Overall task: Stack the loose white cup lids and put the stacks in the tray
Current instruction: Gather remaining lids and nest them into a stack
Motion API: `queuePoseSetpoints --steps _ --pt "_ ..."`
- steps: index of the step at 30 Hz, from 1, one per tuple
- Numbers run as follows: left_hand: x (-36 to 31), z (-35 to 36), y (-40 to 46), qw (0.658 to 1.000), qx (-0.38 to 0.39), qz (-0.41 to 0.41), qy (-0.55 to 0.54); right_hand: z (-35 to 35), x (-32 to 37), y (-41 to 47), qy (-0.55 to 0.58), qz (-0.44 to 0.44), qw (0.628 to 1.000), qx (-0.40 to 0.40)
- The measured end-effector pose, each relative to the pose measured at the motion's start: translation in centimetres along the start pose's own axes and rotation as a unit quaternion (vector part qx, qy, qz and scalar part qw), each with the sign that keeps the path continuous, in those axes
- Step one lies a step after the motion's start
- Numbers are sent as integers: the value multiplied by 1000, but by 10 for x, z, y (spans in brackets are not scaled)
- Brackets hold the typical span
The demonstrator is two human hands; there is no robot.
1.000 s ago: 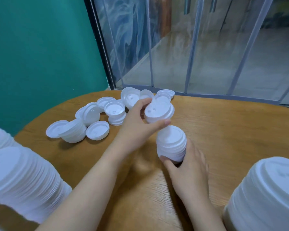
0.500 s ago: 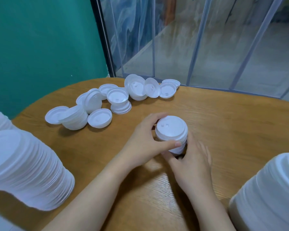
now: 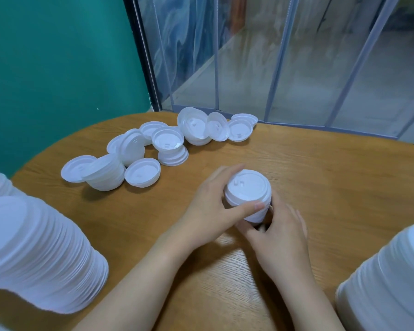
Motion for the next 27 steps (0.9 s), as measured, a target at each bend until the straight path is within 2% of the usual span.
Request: queuePoseSetpoints --steps 11,24,27 --pt "6 8 4 1000 -13 -15 13 2 0 0 -16 2 1000 6" --pt "4 -1 1 998 5 -56 -31 1 1 0 -35 14 999 7" --pt "8 -21 7 996 -56 -57 -42 0 1 0 -38 15 999 0"
Point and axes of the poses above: each hand's wrist, its own y-axis towards the middle knuckle, its own z-axis out of the palm, x = y × z, the point moved 5 cm from there along y, towards the middle knuckle, and after that the axes turned 2 degrees about -x, right-handed, at the moved point
